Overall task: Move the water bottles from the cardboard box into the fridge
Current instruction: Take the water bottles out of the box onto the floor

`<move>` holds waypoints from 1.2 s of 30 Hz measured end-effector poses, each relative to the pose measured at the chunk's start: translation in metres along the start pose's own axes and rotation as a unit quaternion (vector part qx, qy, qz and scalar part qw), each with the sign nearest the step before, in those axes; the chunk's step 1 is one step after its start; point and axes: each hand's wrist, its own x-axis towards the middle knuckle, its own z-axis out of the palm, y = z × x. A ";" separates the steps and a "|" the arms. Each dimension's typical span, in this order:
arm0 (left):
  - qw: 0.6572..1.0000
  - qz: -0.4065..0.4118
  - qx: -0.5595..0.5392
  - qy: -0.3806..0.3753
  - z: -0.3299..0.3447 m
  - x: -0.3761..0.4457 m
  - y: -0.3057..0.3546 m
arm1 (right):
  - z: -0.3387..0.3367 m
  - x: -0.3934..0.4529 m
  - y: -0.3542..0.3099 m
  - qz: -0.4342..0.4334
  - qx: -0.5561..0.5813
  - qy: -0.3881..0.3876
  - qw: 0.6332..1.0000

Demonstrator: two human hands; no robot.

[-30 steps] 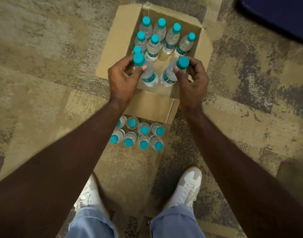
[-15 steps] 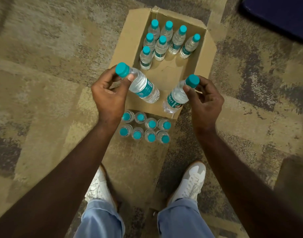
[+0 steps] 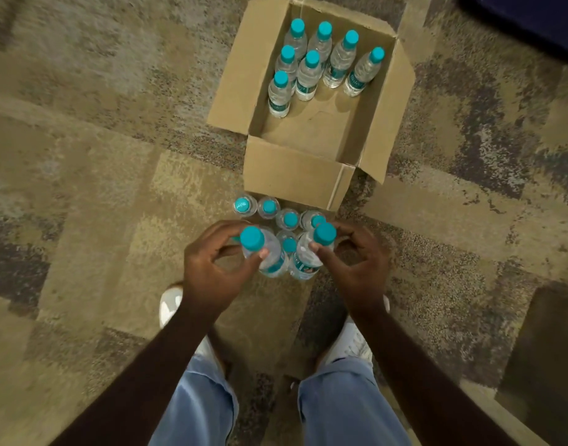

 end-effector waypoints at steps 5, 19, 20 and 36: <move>0.998 0.007 0.022 -0.057 0.013 -0.022 -0.023 | 0.004 -0.024 0.022 0.019 -0.035 -0.027 0.999; 0.987 -0.152 0.038 -0.027 0.081 -0.062 -0.087 | 0.014 -0.064 0.084 0.114 -0.050 -0.035 0.992; 0.986 -0.158 0.040 -0.024 0.085 -0.063 -0.088 | 0.016 -0.066 0.088 0.114 -0.057 -0.036 0.991; 0.985 -0.160 0.061 0.012 0.114 -0.060 -0.098 | 0.034 -0.073 0.119 0.104 -0.126 -0.084 0.983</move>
